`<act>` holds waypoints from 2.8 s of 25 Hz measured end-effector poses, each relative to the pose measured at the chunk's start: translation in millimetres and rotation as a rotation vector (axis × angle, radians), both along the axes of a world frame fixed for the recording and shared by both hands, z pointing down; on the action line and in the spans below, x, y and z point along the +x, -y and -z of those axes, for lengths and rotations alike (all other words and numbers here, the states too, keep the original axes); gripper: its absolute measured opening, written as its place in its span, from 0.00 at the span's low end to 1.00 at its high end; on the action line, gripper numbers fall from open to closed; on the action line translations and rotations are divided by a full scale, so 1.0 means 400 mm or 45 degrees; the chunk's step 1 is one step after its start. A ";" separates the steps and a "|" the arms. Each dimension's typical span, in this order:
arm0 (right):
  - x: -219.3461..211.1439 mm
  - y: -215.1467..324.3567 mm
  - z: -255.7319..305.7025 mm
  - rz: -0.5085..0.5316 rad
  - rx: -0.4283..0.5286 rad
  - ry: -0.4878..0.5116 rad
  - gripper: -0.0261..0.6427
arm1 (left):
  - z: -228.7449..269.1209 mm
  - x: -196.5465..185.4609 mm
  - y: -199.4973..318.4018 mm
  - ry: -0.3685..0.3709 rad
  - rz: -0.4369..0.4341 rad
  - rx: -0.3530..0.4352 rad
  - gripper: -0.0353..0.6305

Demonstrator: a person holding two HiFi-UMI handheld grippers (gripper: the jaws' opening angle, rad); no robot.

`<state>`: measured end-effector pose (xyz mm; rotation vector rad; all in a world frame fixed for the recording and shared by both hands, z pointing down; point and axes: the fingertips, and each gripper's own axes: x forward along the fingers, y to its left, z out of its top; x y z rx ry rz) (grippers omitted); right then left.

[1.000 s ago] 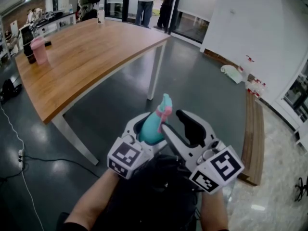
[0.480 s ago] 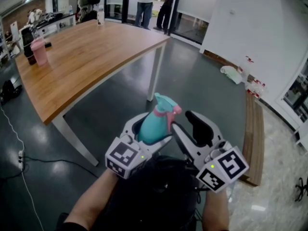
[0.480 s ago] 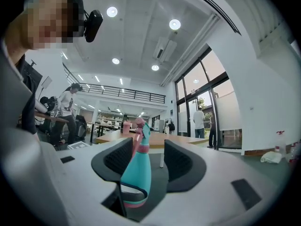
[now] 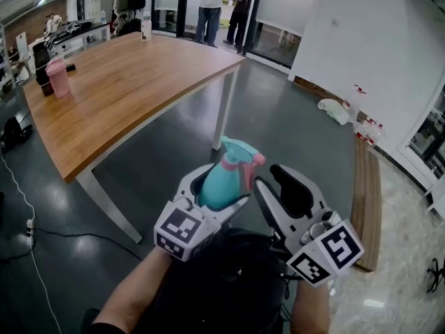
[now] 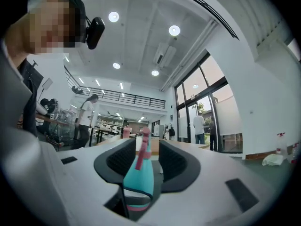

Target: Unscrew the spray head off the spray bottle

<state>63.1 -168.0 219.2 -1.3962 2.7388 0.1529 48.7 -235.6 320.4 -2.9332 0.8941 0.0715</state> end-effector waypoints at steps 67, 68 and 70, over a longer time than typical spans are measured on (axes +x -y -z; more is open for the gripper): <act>-0.061 -0.016 -0.070 0.590 -0.083 -0.023 0.26 | -0.020 0.045 -0.181 0.060 -0.695 0.017 0.68; -0.063 -0.011 -0.071 0.554 -0.078 -0.044 0.26 | -0.020 0.045 -0.174 0.062 -0.669 0.024 0.68; -0.064 -0.005 -0.071 0.488 -0.071 -0.075 0.26 | -0.019 0.045 -0.163 0.062 -0.619 0.050 0.68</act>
